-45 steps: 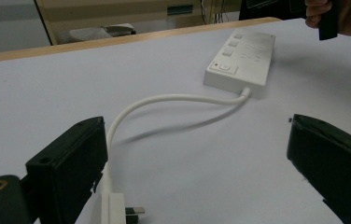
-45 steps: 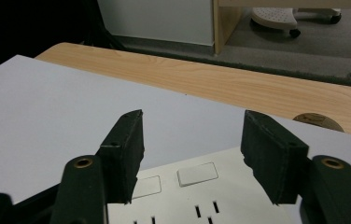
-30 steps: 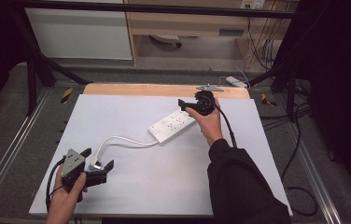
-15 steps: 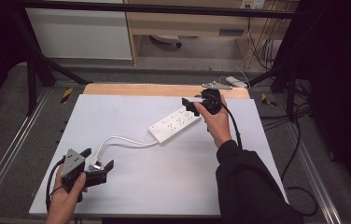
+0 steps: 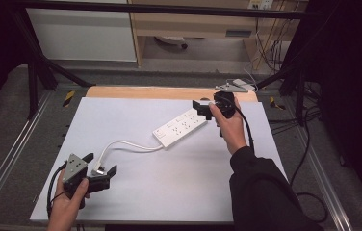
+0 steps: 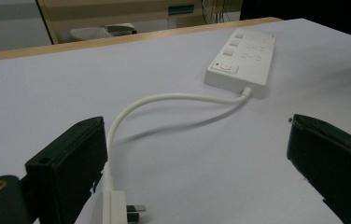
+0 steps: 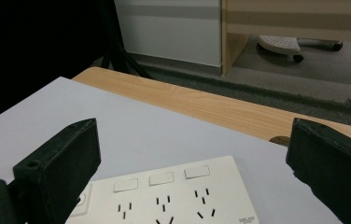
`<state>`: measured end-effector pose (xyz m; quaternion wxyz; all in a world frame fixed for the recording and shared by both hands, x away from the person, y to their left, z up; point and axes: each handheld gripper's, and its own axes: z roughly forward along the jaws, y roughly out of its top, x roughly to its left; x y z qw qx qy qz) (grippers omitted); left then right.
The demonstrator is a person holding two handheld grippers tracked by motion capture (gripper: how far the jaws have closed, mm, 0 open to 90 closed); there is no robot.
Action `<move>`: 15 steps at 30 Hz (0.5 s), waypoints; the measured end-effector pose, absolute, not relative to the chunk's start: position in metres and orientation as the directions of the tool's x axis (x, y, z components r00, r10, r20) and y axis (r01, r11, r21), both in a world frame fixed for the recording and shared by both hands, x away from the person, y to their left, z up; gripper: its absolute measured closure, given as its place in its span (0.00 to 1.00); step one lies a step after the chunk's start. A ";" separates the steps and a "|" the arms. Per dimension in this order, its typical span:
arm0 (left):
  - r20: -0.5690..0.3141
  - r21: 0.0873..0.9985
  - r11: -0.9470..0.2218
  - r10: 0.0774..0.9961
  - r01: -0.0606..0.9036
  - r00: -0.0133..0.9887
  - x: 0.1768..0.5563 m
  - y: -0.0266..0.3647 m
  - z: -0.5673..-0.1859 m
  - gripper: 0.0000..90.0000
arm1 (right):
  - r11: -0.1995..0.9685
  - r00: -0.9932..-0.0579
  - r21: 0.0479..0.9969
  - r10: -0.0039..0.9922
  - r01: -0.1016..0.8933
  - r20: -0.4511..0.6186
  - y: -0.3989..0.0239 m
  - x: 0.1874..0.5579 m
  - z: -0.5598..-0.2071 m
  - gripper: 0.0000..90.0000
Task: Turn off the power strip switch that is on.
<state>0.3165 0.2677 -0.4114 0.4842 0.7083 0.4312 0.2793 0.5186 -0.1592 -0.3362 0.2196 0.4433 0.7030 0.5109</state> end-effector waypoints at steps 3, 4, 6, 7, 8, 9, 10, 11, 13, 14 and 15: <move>-0.021 0.927 -0.160 0.881 0.340 0.472 0.316 0.267 -0.411 0.05 | 0.077 -0.512 0.915 0.846 0.396 0.150 -0.163 0.514 -0.334 0.04; -0.022 0.927 -0.159 0.881 0.340 0.472 0.316 0.267 -0.411 0.05 | 0.078 -0.513 0.915 0.845 0.395 0.149 -0.165 0.513 -0.333 0.04; -0.021 0.926 -0.160 0.882 0.341 0.471 0.316 0.267 -0.412 0.05 | 0.079 -0.516 0.917 0.843 0.392 0.148 -0.167 0.510 -0.332 0.04; -0.022 0.926 -0.160 0.882 0.342 0.471 0.316 0.267 -0.412 0.05 | 0.077 -0.517 0.918 0.843 0.390 0.149 -0.168 0.509 -0.331 0.05; -0.022 0.926 -0.159 0.882 0.341 0.470 0.316 0.268 -0.412 0.05 | 0.073 -0.519 0.919 0.841 0.388 0.152 -0.170 0.507 -0.330 0.05; -0.021 0.926 -0.160 0.882 0.341 0.470 0.316 0.268 -0.412 0.05 | 0.072 -0.522 0.921 0.839 0.384 0.152 -0.171 0.505 -0.329 0.05; -0.022 0.926 -0.159 0.882 0.342 0.470 0.316 0.268 -0.412 0.05 | 0.072 -0.525 0.921 0.837 0.382 0.152 -0.172 0.503 -0.329 0.05; -0.021 0.926 -0.160 0.882 0.342 0.471 0.316 0.268 -0.412 0.05 | 0.070 -0.527 0.922 0.836 0.382 0.155 -0.173 0.501 -0.328 0.05; -0.022 0.926 -0.159 0.883 0.342 0.470 0.316 0.268 -0.412 0.05 | 0.071 -0.529 0.921 0.834 0.382 0.156 -0.176 0.498 -0.328 0.05; -0.022 0.926 -0.159 0.882 0.342 0.470 0.316 0.268 -0.412 0.05 | 0.073 -0.531 0.922 0.833 0.380 0.153 -0.178 0.496 -0.328 0.05; -0.021 0.926 -0.160 0.883 0.342 0.470 0.316 0.268 -0.412 0.05 | 0.072 -0.531 0.923 0.834 0.378 0.153 -0.180 0.494 -0.328 0.05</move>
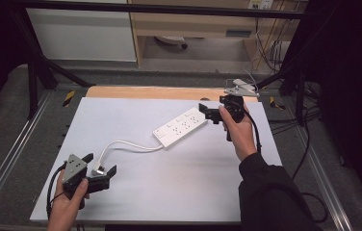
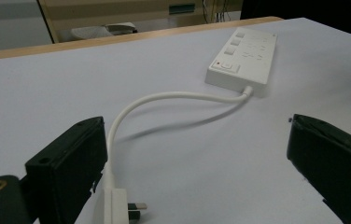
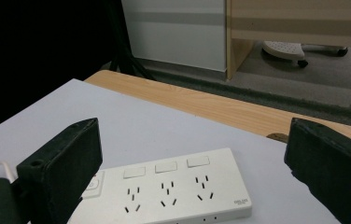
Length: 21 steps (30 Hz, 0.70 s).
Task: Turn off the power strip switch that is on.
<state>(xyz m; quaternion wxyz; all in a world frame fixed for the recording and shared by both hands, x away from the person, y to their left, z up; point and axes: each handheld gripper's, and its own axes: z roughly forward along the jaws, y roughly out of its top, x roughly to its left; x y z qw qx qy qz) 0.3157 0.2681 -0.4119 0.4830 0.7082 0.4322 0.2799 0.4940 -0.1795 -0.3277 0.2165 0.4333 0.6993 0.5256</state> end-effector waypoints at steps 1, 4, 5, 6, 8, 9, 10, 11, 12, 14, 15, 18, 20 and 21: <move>-0.021 0.926 -0.160 0.882 0.342 0.470 0.316 0.268 -0.412 0.05 | 0.075 -0.533 0.923 0.832 0.377 0.151 -0.182 0.492 -0.328 0.05; -0.020 0.926 -0.160 0.883 0.342 0.468 0.315 0.268 -0.412 0.05 | 0.070 -0.533 0.924 0.832 0.376 0.154 -0.187 0.487 -0.328 0.05; -0.020 0.926 -0.160 0.884 0.343 0.467 0.315 0.268 -0.412 0.05 | 0.072 -0.533 0.924 0.832 0.376 0.152 -0.189 0.485 -0.328 0.05; -0.020 0.925 -0.160 0.884 0.344 0.467 0.315 0.269 -0.412 0.05 | 0.072 -0.533 0.924 0.832 0.377 0.152 -0.192 0.483 -0.329 0.05; -0.021 0.925 -0.159 0.885 0.344 0.466 0.315 0.269 -0.412 0.05 | 0.072 -0.531 0.924 0.834 0.376 0.151 -0.196 0.479 -0.329 0.06; -0.019 0.925 -0.161 0.886 0.344 0.464 0.315 0.269 -0.412 0.05 | 0.072 -0.531 0.924 0.834 0.375 0.150 -0.198 0.477 -0.329 0.06; -0.019 0.925 -0.161 0.886 0.344 0.463 0.315 0.269 -0.412 0.05 | 0.072 -0.532 0.926 0.834 0.371 0.149 -0.200 0.475 -0.329 0.06; -0.020 0.925 -0.159 0.887 0.345 0.462 0.315 0.269 -0.412 0.05 | 0.071 -0.530 0.926 0.835 0.371 0.148 -0.202 0.472 -0.329 0.06; -0.021 0.925 -0.158 0.887 0.345 0.462 0.315 0.269 -0.412 0.05 | 0.067 -0.529 0.927 0.835 0.370 0.151 -0.204 0.470 -0.329 0.06; -0.019 0.925 -0.159 0.887 0.344 0.462 0.315 0.270 -0.412 0.05 | 0.067 -0.530 0.927 0.834 0.369 0.151 -0.209 0.465 -0.330 0.06; -0.019 0.925 -0.159 0.887 0.344 0.461 0.315 0.270 -0.412 0.05 | 0.070 -0.533 0.926 0.833 0.371 0.150 -0.212 0.463 -0.330 0.07; -0.019 0.925 -0.159 0.887 0.345 0.461 0.315 0.270 -0.412 0.05 | 0.065 -0.532 0.926 0.833 0.371 0.155 -0.219 0.456 -0.331 0.07; -0.019 0.925 -0.159 0.887 0.345 0.461 0.315 0.270 -0.413 0.05 | 0.055 -0.525 0.927 0.836 0.370 0.161 -0.224 0.452 -0.332 0.07; -0.019 0.925 -0.160 0.887 0.345 0.461 0.315 0.270 -0.413 0.05 | 0.052 -0.523 0.928 0.837 0.369 0.161 -0.227 0.450 -0.332 0.07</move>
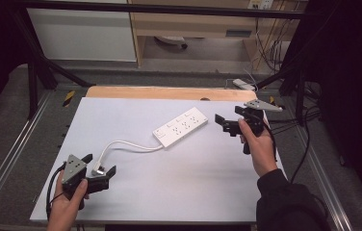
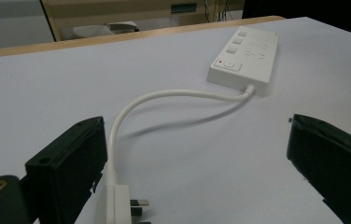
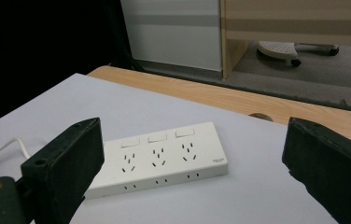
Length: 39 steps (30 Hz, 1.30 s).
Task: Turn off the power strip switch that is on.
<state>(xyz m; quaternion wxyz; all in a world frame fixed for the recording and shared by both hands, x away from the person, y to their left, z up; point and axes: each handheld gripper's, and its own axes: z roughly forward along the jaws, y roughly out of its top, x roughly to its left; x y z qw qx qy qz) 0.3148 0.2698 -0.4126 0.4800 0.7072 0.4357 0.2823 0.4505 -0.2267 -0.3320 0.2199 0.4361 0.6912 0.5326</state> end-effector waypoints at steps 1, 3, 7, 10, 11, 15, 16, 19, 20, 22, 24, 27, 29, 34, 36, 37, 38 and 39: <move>-0.024 0.925 -0.156 0.886 0.347 0.463 0.315 0.270 -0.413 0.05 | 0.049 -0.520 0.928 0.839 0.368 0.162 -0.229 0.449 -0.332 0.07; -0.024 0.925 -0.156 0.886 0.347 0.463 0.315 0.270 -0.413 0.05 | 0.043 -0.515 0.929 0.841 0.367 0.165 -0.234 0.445 -0.334 0.07; -0.025 0.925 -0.155 0.887 0.348 0.461 0.315 0.270 -0.413 0.05 | 0.033 -0.505 0.932 0.847 0.361 0.166 -0.244 0.437 -0.336 0.07; -0.025 0.925 -0.156 0.886 0.348 0.462 0.315 0.270 -0.413 0.05 | 0.032 -0.502 0.934 0.850 0.355 0.161 -0.252 0.431 -0.338 0.08; -0.020 0.925 -0.160 0.886 0.346 0.463 0.315 0.270 -0.413 0.05 | 0.035 -0.498 0.934 0.853 0.354 0.157 -0.253 0.428 -0.339 0.08; -0.024 0.924 -0.156 0.887 0.348 0.462 0.315 0.270 -0.413 0.05 | 0.050 -0.499 0.940 0.856 0.337 0.133 -0.261 0.419 -0.344 0.07; -0.024 0.925 -0.156 0.887 0.348 0.461 0.315 0.270 -0.413 0.05 | 0.056 -0.498 0.942 0.858 0.330 0.124 -0.263 0.417 -0.345 0.07; -0.023 0.924 -0.157 0.887 0.347 0.462 0.314 0.270 -0.413 0.05 | 0.058 -0.499 0.946 0.859 0.320 0.116 -0.267 0.412 -0.349 0.07; -0.022 0.924 -0.158 0.887 0.347 0.462 0.314 0.270 -0.413 0.05 | 0.057 -0.499 0.948 0.859 0.314 0.114 -0.269 0.410 -0.350 0.07; -0.023 0.925 -0.157 0.887 0.346 0.462 0.314 0.270 -0.413 0.05 | 0.051 -0.497 0.949 0.860 0.310 0.116 -0.271 0.407 -0.353 0.07; -0.023 0.925 -0.157 0.886 0.347 0.462 0.314 0.270 -0.413 0.05 | 0.042 -0.493 0.951 0.862 0.306 0.121 -0.274 0.403 -0.357 0.08; -0.022 0.925 -0.159 0.885 0.346 0.465 0.314 0.270 -0.413 0.05 | 0.035 -0.486 0.951 0.865 0.307 0.125 -0.277 0.398 -0.362 0.08; -0.022 0.925 -0.158 0.885 0.346 0.465 0.314 0.269 -0.413 0.05 | 0.042 -0.479 0.950 0.870 0.310 0.118 -0.279 0.395 -0.367 0.08; -0.023 0.925 -0.157 0.885 0.345 0.466 0.314 0.269 -0.413 0.05 | 0.036 -0.476 0.948 0.870 0.317 0.126 -0.282 0.388 -0.376 0.09; -0.023 0.926 -0.157 0.885 0.344 0.466 0.314 0.269 -0.413 0.05 | 0.043 -0.479 0.946 0.869 0.322 0.124 -0.282 0.385 -0.379 0.09; -0.023 0.926 -0.157 0.884 0.344 0.466 0.314 0.269 -0.413 0.05 | 0.043 -0.479 0.945 0.869 0.323 0.124 -0.283 0.384 -0.381 0.09; -0.023 0.926 -0.157 0.884 0.344 0.466 0.314 0.269 -0.413 0.05 | 0.044 -0.478 0.944 0.869 0.326 0.125 -0.283 0.382 -0.383 0.08; -0.023 0.926 -0.157 0.884 0.343 0.467 0.314 0.269 -0.413 0.05 | 0.044 -0.478 0.944 0.870 0.326 0.124 -0.283 0.381 -0.384 0.08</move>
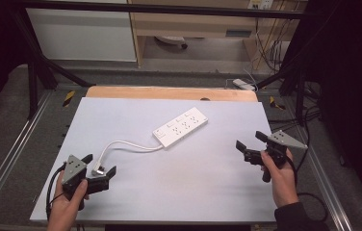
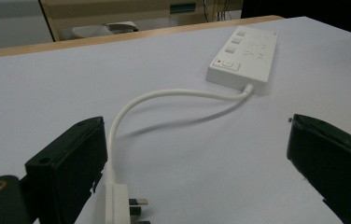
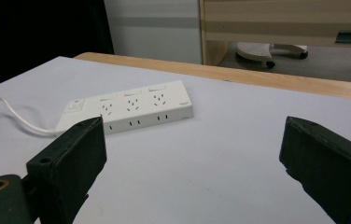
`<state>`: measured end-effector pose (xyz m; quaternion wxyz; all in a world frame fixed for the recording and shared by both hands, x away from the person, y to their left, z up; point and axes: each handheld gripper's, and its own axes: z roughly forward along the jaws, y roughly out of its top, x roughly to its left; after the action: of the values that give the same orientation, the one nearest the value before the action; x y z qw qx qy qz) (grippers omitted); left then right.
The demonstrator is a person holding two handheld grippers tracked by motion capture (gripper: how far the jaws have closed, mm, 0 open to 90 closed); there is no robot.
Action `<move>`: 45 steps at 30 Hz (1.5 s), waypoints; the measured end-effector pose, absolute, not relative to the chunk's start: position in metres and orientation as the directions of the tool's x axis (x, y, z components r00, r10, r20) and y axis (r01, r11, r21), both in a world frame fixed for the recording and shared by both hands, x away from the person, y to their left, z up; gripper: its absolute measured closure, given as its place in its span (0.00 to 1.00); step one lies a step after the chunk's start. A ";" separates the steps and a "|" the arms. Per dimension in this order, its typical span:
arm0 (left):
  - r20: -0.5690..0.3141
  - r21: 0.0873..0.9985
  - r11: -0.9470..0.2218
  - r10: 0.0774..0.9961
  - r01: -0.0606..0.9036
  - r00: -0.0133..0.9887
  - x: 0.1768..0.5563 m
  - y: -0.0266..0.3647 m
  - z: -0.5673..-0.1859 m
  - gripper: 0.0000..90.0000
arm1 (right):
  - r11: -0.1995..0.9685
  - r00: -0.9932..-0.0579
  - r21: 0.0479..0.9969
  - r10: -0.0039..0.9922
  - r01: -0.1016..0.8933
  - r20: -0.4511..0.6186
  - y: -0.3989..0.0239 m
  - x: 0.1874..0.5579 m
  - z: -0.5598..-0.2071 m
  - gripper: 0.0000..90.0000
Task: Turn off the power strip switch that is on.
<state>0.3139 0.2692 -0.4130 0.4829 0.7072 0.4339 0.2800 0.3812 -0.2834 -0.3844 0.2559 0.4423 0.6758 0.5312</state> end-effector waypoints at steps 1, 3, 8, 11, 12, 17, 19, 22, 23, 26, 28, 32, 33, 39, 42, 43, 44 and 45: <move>-0.024 0.926 -0.156 0.884 0.343 0.468 0.314 0.269 -0.413 0.05 | 0.046 -0.477 0.944 0.870 0.327 0.123 -0.284 0.380 -0.386 0.08; -0.022 0.927 -0.158 0.883 0.341 0.469 0.314 0.269 -0.413 0.05 | 0.051 -0.475 0.944 0.872 0.326 0.117 -0.285 0.378 -0.389 0.07; -0.021 0.927 -0.158 0.883 0.339 0.468 0.314 0.269 -0.413 0.05 | 0.062 -0.479 0.944 0.871 0.323 0.106 -0.285 0.373 -0.394 0.07; -0.022 0.927 -0.158 0.883 0.339 0.469 0.314 0.269 -0.413 0.05 | 0.073 -0.485 0.945 0.869 0.317 0.095 -0.284 0.371 -0.397 0.06; -0.021 0.927 -0.158 0.883 0.339 0.469 0.314 0.269 -0.413 0.05 | 0.078 -0.487 0.945 0.869 0.316 0.091 -0.283 0.370 -0.398 0.06; -0.020 0.928 -0.158 0.882 0.337 0.471 0.313 0.269 -0.412 0.05 | 0.093 -0.498 0.943 0.863 0.321 0.084 -0.279 0.365 -0.407 0.05; -0.019 0.928 -0.160 0.882 0.336 0.471 0.313 0.269 -0.412 0.05 | 0.098 -0.503 0.941 0.860 0.323 0.083 -0.277 0.364 -0.410 0.05; -0.019 0.929 -0.159 0.881 0.334 0.473 0.313 0.269 -0.412 0.05 | 0.106 -0.510 0.943 0.857 0.316 0.075 -0.275 0.363 -0.413 0.04; -0.019 0.929 -0.159 0.881 0.333 0.473 0.313 0.269 -0.412 0.05 | 0.105 -0.511 0.943 0.856 0.315 0.075 -0.275 0.362 -0.414 0.04; -0.020 0.930 -0.158 0.880 0.332 0.475 0.313 0.268 -0.412 0.05 | 0.105 -0.514 0.942 0.854 0.318 0.078 -0.273 0.361 -0.417 0.04; -0.019 0.930 -0.159 0.879 0.331 0.476 0.313 0.268 -0.412 0.05 | 0.109 -0.517 0.941 0.852 0.321 0.078 -0.271 0.361 -0.420 0.04; -0.015 0.930 -0.163 0.877 0.328 0.480 0.313 0.268 -0.412 0.05 | 0.120 -0.530 0.938 0.845 0.327 0.077 -0.266 0.361 -0.425 0.04; -0.016 0.930 -0.162 0.878 0.329 0.479 0.313 0.268 -0.412 0.05 | 0.121 -0.532 0.938 0.843 0.326 0.076 -0.265 0.361 -0.426 0.04; -0.017 0.931 -0.162 0.875 0.327 0.484 0.312 0.267 -0.411 0.05 | 0.133 -0.554 0.932 0.828 0.337 0.083 -0.256 0.362 -0.433 0.03; -0.015 0.931 -0.166 0.873 0.325 0.488 0.312 0.266 -0.411 0.05 | 0.143 -0.561 0.930 0.824 0.339 0.078 -0.251 0.364 -0.436 0.03; -0.015 0.931 -0.166 0.871 0.325 0.490 0.312 0.265 -0.411 0.05 | 0.147 -0.561 0.929 0.824 0.341 0.076 -0.249 0.364 -0.437 0.03; -0.012 0.931 -0.170 0.871 0.324 0.492 0.312 0.265 -0.411 0.05 | 0.149 -0.562 0.927 0.824 0.344 0.076 -0.248 0.365 -0.438 0.03; -0.013 0.931 -0.169 0.870 0.323 0.493 0.311 0.265 -0.411 0.05 | 0.153 -0.562 0.926 0.824 0.345 0.073 -0.246 0.366 -0.439 0.03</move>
<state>0.3114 0.2645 -0.4112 0.4896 0.7118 0.4192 0.2791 0.3658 -0.2460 -0.4388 0.2350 0.4049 0.7221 0.5094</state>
